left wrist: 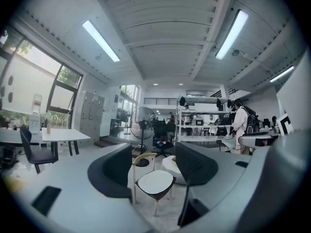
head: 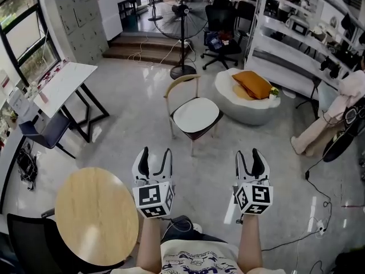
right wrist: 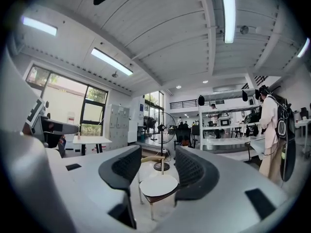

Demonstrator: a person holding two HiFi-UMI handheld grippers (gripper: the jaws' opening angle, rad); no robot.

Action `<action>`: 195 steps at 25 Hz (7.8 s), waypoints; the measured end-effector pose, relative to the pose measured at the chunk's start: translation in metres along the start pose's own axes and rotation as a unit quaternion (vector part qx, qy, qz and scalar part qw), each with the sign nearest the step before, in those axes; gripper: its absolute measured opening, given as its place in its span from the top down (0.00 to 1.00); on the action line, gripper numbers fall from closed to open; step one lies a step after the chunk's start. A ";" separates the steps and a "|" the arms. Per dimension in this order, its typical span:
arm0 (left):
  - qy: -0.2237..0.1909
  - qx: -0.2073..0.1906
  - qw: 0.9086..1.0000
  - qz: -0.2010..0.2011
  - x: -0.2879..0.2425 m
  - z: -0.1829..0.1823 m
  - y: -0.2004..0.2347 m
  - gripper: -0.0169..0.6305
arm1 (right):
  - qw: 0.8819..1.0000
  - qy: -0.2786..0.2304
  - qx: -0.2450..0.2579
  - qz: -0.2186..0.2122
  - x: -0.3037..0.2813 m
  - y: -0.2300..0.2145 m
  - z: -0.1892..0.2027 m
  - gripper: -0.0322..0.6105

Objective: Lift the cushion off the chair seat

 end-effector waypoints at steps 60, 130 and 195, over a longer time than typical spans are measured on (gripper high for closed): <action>0.079 0.059 0.992 -0.073 -0.642 0.046 0.261 0.55 | 0.993 0.089 0.025 -0.072 -0.737 0.034 0.055 0.56; 0.352 0.378 0.821 -0.242 -0.739 0.658 0.359 0.54 | 0.822 0.421 0.258 -0.284 -1.019 0.087 0.640 0.54; 0.248 0.288 0.883 -0.278 -0.655 0.308 0.277 0.92 | 0.909 0.268 0.154 -0.279 -0.916 0.059 0.275 0.88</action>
Point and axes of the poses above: the fingertips, and each gripper's own axes: x backward along the fingers, y to its left, z out of its underside, the point moved 3 cm from there along x, backward along the fingers, and after that the axes turned 15 degrees about z, right-handed, at the moved point
